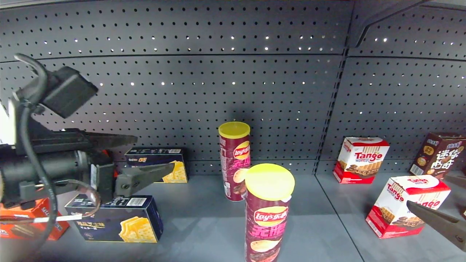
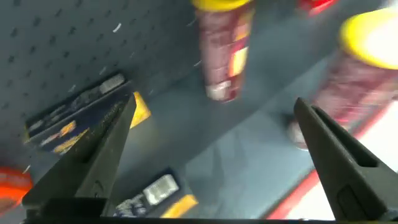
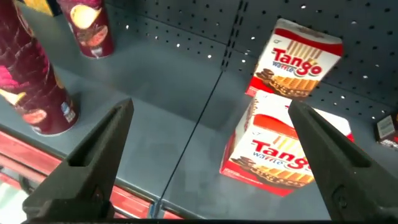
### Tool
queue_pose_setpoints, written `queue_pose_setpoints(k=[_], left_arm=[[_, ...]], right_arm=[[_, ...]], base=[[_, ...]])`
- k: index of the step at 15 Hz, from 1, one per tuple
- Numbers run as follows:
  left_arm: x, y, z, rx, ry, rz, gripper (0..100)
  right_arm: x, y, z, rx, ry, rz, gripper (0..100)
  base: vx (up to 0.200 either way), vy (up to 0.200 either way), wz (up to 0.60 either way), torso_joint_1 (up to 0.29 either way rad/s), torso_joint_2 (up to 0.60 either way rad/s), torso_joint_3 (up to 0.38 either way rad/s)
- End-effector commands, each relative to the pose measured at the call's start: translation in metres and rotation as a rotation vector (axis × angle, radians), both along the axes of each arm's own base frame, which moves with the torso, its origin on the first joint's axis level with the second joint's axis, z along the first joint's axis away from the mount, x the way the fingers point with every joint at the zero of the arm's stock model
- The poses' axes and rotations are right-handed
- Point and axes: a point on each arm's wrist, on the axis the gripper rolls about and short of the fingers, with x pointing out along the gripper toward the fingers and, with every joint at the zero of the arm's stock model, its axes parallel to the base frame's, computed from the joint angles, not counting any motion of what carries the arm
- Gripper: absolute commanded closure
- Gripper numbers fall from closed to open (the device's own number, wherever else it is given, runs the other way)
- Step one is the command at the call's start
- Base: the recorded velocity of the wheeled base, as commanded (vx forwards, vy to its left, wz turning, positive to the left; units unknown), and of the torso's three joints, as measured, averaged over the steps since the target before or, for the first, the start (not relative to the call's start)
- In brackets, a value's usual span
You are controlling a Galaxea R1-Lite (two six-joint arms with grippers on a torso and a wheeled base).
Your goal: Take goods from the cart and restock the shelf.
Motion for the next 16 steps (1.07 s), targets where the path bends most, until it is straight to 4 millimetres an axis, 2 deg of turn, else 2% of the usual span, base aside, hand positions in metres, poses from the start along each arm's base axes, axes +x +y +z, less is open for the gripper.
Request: queue_pose_setpoints(k=[1,6,8,14,16], left_arm=[[0.029,-0.013,-0.024,0.081,0.091,0.013,0],[0.054,-0.017,-0.045,0.182,0.114,-0.003,0],[0.071,-0.023,-0.053,0.183,0.103,0.001,0],[0.116,-0.042,-0.064,0.219,0.108,-0.003,0],[0.121,-0.044,-0.065,0.228,0.103,-0.001,0]], right_arm=[[-0.003,-0.002,0.001,0.013,-0.011,-0.005,0],[-0.003,-0.002,0.001,0.013,-0.013,-0.011,0],[-0.003,-0.003,0.002,0.023,-0.011,-0.018,0],[-0.006,-0.005,0.0,0.05,-0.007,-0.051,0],[-0.007,-0.006,0.0,0.055,-0.013,-0.052,0]], base=[[0.0,0.0,0.0,0.0,0.0,0.0],[0.0,0.0,0.0,0.0,0.0,0.0],[0.0,0.0,0.0,0.0,0.0,0.0],[0.0,0.0,0.0,0.0,0.0,0.0],[0.0,0.0,0.0,0.0,0.0,0.0]])
